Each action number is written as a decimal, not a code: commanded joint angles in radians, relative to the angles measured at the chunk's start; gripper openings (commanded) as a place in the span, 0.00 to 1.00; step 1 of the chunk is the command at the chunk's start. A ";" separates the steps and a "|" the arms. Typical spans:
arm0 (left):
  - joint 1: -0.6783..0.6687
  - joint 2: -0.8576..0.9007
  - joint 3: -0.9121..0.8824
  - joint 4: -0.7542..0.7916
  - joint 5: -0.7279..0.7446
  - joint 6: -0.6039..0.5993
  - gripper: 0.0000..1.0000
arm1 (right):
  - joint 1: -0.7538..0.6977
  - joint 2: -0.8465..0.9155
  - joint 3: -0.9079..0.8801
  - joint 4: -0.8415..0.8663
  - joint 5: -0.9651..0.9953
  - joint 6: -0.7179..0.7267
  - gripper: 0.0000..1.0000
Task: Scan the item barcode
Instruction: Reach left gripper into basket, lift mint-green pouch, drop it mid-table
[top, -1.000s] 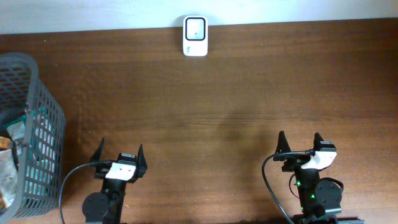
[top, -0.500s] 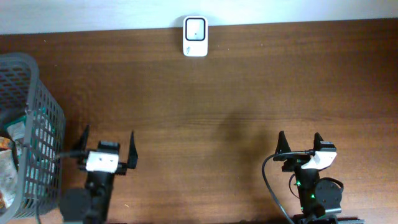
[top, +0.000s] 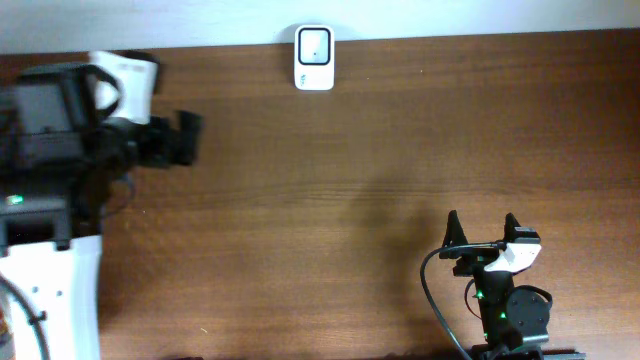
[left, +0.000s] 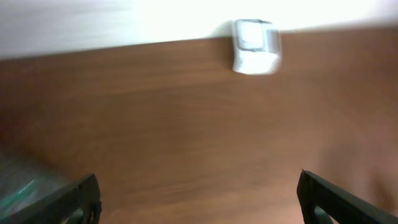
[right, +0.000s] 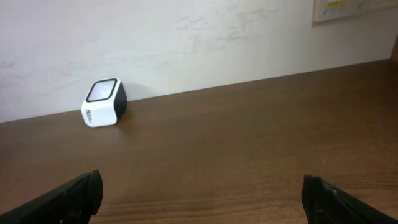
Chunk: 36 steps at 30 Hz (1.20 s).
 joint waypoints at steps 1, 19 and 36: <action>0.298 -0.008 0.047 -0.028 -0.197 -0.321 0.94 | 0.005 -0.008 -0.007 -0.004 0.008 0.000 0.98; 0.904 0.383 -0.493 0.225 -0.230 -0.119 0.69 | 0.005 -0.008 -0.007 -0.004 0.008 0.000 0.98; 0.904 0.156 0.014 0.180 0.054 -0.211 0.00 | 0.005 -0.008 -0.007 -0.004 0.008 0.000 0.98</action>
